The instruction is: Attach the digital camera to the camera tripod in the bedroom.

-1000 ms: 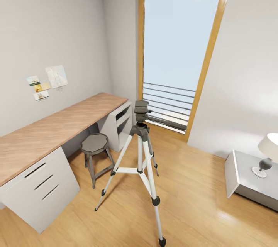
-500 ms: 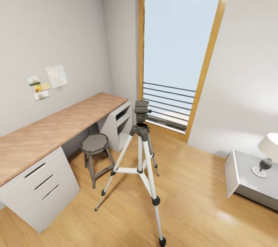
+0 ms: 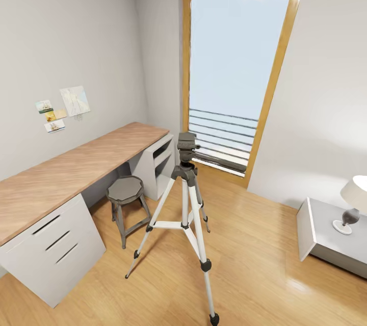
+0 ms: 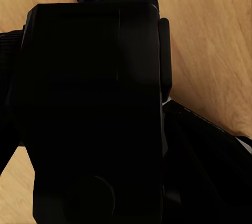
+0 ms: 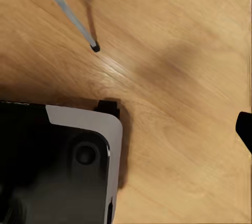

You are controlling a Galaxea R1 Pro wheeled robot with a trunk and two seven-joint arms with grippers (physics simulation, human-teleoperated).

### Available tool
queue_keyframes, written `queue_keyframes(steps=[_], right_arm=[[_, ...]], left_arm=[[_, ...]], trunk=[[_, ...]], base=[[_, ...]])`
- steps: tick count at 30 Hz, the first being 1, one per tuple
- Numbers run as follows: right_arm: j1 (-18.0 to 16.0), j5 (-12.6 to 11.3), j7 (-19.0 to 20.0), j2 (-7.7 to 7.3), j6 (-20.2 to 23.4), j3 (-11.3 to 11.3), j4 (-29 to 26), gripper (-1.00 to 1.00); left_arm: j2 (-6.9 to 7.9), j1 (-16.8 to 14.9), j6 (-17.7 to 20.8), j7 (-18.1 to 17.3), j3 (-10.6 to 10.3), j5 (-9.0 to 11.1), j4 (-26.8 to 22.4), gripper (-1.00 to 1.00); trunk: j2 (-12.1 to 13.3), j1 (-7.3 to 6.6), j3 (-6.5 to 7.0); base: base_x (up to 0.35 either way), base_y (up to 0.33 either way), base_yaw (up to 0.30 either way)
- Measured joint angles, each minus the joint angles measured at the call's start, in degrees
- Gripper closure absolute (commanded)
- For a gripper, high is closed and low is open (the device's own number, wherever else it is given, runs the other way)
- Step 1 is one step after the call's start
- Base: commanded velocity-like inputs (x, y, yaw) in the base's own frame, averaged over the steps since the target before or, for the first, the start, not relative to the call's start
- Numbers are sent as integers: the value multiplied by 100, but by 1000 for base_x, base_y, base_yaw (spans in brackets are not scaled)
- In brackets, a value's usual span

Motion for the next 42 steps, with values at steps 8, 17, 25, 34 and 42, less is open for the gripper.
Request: queue_keyframes(steps=[8, 17, 25, 34, 42], right_arm=[[15, -67, 506, 50, 2759, -54, -3849, -100], [-1386, -146, 1523, 246, 4005, -53, -5113, -100], [-1716, -184, 2771, 496, 4402, 167, -5732, -100], [-1734, -146, 2929, 724, 4456, 698, -5766, -100], [-1756, -157, 3091, 745, 4472, 850, -5766, -100]], left_arm=[[10, 0, -1, -34, -30, -2, -2, 100], [10, 0, -7, -38, -55, -7, -7, 100], [10, 0, 2, -18, -60, -11, -9, 100], [14, 0, 2, -4, -59, -9, -10, 100], [15, 0, 3, -3, -57, -8, -7, 100]], trunk=[[2, 0, -1], [1, 0, 2], [1, 0, 0], [1, 0, 0], [1, 0, 0]], base=[[0, 0, 0], [0, 0, 0], [0, 0, 0], [0, 0, 0], [0, 0, 0]])
